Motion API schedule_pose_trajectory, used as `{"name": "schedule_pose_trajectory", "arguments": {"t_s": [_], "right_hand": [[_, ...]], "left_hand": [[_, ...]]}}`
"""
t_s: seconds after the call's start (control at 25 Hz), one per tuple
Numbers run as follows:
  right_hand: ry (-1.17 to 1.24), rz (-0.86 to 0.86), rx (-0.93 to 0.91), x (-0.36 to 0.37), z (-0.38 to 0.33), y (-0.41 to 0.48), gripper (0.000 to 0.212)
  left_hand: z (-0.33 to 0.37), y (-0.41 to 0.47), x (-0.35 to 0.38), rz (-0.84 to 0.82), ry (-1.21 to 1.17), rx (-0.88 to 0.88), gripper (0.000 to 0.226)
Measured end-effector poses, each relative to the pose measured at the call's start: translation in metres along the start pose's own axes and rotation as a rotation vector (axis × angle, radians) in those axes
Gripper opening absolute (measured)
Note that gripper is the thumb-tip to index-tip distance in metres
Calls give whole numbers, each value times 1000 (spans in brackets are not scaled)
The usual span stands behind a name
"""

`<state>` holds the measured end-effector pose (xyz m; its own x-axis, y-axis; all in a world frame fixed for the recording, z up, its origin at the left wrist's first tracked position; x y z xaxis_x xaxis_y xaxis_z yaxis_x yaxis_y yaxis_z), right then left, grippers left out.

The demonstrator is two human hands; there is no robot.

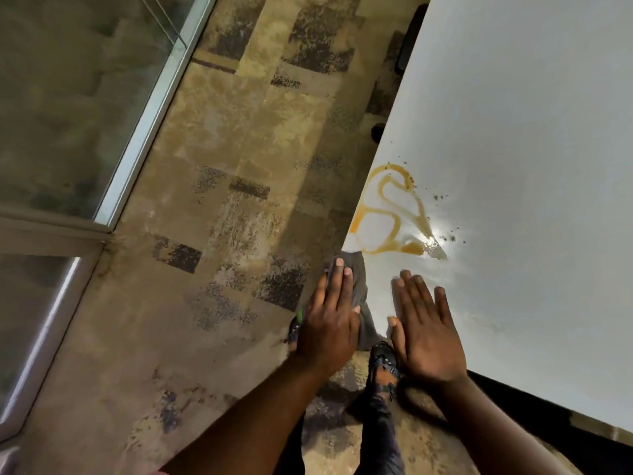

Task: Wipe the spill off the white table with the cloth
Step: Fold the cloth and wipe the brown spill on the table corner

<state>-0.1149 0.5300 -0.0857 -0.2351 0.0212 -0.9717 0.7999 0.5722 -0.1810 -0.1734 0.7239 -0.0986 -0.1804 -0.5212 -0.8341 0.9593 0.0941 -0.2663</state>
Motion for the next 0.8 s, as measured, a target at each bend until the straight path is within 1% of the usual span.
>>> {"name": "schedule_pose_trajectory", "arguments": {"t_s": [0.2,0.24,0.36,0.44,0.48,0.68,0.8], "right_hand": [[8,10,-6,1,1,-1,66],[8,14,-9,0,0,0,66],[12,26,2,-2,1,0,65],[15,30,2,0,0,-1,66],[15,28,1,2,1,-1,66],[11,18,1,5,1,-2,65],[23,36,5,4,2,0,64]], "left_hand": [[0,49,-24,-20,5,177,65],[2,58,-30,-39,-15,186,66],[11,94,-47,-89,-36,178,65],[19,119,-54,-97,70,184,63],[22,131,-57,-90,97,176,64],[33,182,-68,-2,81,185,62],[40,213,-72,21,70,169,62]]}}
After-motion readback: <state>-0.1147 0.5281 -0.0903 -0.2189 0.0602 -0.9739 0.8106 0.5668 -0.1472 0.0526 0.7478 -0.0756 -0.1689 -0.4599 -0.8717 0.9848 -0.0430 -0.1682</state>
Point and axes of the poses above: each hand's wrist, its own y-axis towards the middle knuckle, its own x-axis out of the palm, z = x × y, the point moved 1 cm from there along y, towards the middle knuckle, and after that the axes turned 8 degrees about -y, right-handed, at the moved point
